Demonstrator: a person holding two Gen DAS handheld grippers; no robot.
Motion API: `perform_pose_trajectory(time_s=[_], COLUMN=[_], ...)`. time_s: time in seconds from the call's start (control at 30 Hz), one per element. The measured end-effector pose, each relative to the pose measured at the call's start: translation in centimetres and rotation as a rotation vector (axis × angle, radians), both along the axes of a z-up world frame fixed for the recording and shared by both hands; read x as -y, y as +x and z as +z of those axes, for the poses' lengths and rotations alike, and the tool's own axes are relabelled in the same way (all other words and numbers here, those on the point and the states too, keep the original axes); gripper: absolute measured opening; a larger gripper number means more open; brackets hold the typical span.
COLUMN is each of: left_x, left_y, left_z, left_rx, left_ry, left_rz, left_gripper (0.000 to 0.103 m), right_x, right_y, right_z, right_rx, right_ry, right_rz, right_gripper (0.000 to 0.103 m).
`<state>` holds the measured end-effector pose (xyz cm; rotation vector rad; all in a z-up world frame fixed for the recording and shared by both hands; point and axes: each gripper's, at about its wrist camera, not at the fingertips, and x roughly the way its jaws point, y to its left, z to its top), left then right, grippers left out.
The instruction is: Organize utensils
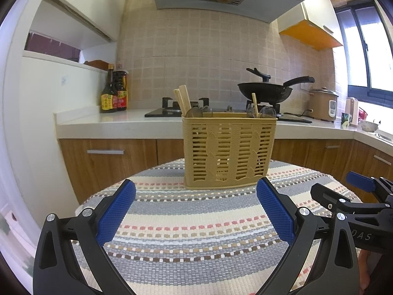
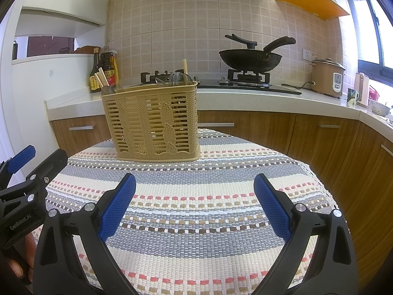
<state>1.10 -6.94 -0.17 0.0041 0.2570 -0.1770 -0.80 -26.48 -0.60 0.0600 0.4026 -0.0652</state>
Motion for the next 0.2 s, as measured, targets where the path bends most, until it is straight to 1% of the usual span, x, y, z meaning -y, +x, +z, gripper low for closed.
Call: perform_pose_trajectory(time_s=[0.2], left_x=[-0.09], left_y=[0.05], left_z=[0.05], left_rx=[-0.005], left_ry=[0.005], left_rz=[0.001], left_gripper=[0.096], right_x=[0.03], right_y=[-0.02], right_z=[-0.03], right_rx=[-0.001], right_ry=[-0.002], right_rz=[0.001], right_gripper=[0.092])
